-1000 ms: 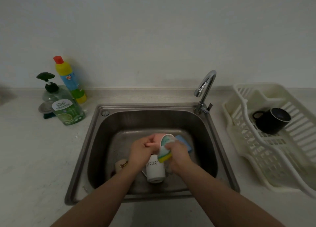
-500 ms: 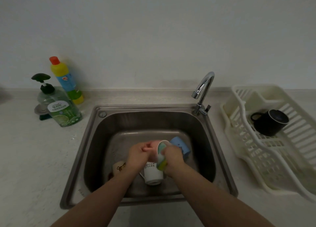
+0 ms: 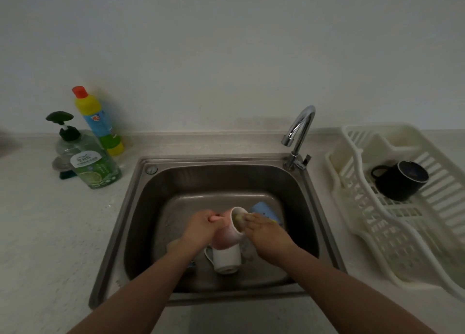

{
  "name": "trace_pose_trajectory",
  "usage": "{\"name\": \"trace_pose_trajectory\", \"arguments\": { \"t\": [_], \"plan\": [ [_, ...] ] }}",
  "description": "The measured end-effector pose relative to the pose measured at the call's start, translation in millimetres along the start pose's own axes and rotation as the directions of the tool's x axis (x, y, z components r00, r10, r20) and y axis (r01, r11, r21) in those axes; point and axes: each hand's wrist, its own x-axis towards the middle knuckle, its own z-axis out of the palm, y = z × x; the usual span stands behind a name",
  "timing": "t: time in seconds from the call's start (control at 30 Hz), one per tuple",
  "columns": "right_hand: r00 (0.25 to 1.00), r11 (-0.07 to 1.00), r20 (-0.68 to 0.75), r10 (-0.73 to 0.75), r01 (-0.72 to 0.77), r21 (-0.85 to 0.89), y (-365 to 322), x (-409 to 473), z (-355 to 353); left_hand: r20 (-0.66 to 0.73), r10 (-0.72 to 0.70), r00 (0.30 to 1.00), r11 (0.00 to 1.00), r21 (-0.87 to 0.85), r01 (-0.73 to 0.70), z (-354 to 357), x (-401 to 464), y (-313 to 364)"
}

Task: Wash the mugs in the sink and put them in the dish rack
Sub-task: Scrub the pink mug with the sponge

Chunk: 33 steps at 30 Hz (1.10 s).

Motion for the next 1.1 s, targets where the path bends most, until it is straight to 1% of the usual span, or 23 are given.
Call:
{"name": "trace_pose_trajectory", "arguments": {
  "t": [0.03,0.07,0.13,0.17,0.2,0.23,0.27,0.33,0.4,0.47,0.53,0.6,0.63,0.67,0.7,0.77,0.83,0.87,0.97,1.0,1.03,1.07,1.1],
  "plan": [
    [0.996,0.991,-0.033,0.086,-0.082,0.11,-4.7,-4.2,-2.4,-0.011,-0.022,1.0,0.999,0.045,0.022,0.2,0.2,-3.0],
    [0.974,0.945,-0.054,0.22,-0.199,0.26,-8.2,-8.1,-4.3,-0.027,-0.051,0.998,0.997,0.059,0.053,1.0,-0.6,-5.3],
    [0.882,0.796,-0.108,0.459,-0.355,0.491,-17.4,-9.5,-0.6,-0.061,-0.111,0.992,0.994,-0.009,0.111,4.6,-2.8,-10.0],
    [0.845,0.719,-0.106,0.524,-0.373,0.586,-22.7,-8.7,1.7,-0.069,-0.136,0.988,0.989,-0.07,0.132,6.9,-3.8,-9.3],
    [0.834,0.693,-0.131,0.536,-0.346,0.632,-30.3,-6.7,6.1,-0.067,-0.16,0.985,0.98,-0.127,0.151,9.3,-4.9,-6.2],
    [0.842,0.715,-0.167,0.513,-0.311,0.626,-36.7,-5.3,11.9,-0.053,-0.184,0.982,0.968,-0.184,0.171,11.3,-5.0,-1.5],
    [0.863,0.77,-0.196,0.465,-0.285,0.571,-41.0,-5.3,19.7,-0.027,-0.217,0.976,0.945,-0.257,0.203,12.7,-4.8,4.4],
    [0.904,0.897,-0.291,0.314,-0.181,0.404,-41.4,-13.6,29.3,0.041,-0.268,0.962,0.871,-0.416,0.26,12.2,-3.8,15.8],
    [0.921,0.957,-0.35,0.173,-0.073,0.281,-36.3,-31.1,25.4,0.084,-0.263,0.961,0.851,-0.45,0.272,6.4,-4.9,21.3],
    [0.896,0.977,-0.416,0.158,-0.082,0.196,-25.9,-32.8,9.4,0.102,-0.237,0.966,0.868,-0.424,0.258,1.3,-7.1,22.8],
    [0.893,0.97,-0.396,0.212,-0.143,0.196,-17.6,-16.9,-9.0,0.13,-0.236,0.963,0.867,-0.42,0.269,0.7,-11.1,26.1],
    [0.926,0.997,-0.369,0.073,-0.072,0.018,-19.4,-8.3,-17.6,0.13,-0.236,0.963,0.859,-0.436,0.27,-0.2,-14.0,27.6],
    [0.939,0.998,-0.34,-0.047,0.031,-0.052,-17.6,-11.9,-12.9,0.126,-0.236,0.964,0.856,-0.443,0.267,-1.6,-13.5,26.0],
    [0.94,0.991,-0.313,-0.135,0.121,-0.064,-15.4,-21.0,-8.8,0.122,-0.229,0.966,0.858,-0.443,0.26,-2.6,-12.2,22.2],
    [0.934,0.986,-0.314,-0.169,0.162,-0.047,-11.9,-31.5,-5.1,0.119,-0.217,0.969,0.865,-0.436,0.247,-3.8,-11.5,18.0],
    [0.935,0.994,-0.341,-0.099,0.108,0.006,-4.0,-33.6,-8.6,0.115,-0.175,0.978,0.878,-0.432,0.208,-6.4,-11.1,13.1],
    [0.906,0.997,-0.421,-0.048,0.069,0.035,-4.7,-15.5,-20.7,0.121,-0.143,0.982,0.892,-0.414,0.181,-8.2,-11.0,15.6],
    [0.906,0.996,-0.418,-0.069,0.085,0.018,-10.2,-10.4,-29.8,0.121,-0.136,0.983,0.898,-0.405,0.174,-10.0,-10.6,17.2],
    [0.893,0.957,-0.345,-0.289,0.279,-0.08,-11.0,-27.2,-25.9,0.104,-0.101,0.989,0.923,-0.36,0.132,-19.2,-6.7,16.2],
    [0.899,0.953,-0.316,-0.303,0.296,-0.069,-6.6,-37.3,-27.3,0.107,-0.077,0.991,0.936,-0.335,0.109,-21.7,-6.0,14.3],
    [0.907,0.966,-0.345,-0.241,0.259,0.006,2.5,-41.3,-25.3,0.112,-0.059,0.992,0.945,-0.314,0.091,-23.1,-5.8,12.9],
    [0.913,0.984,-0.393,-0.111,0.157,0.086,9.6,-39.3,-26.4,0.118,-0.053,0.992,0.949,-0.303,0.086,-23.5,-6.1,13.3],
    [0.895,0.99,-0.446,0.002,0.061,0.127,12.2,-32.2,-27.5,0.124,-0.048,0.991,0.948,-0.307,0.084,-23.1,-5.8,13.7]
  ]
}}
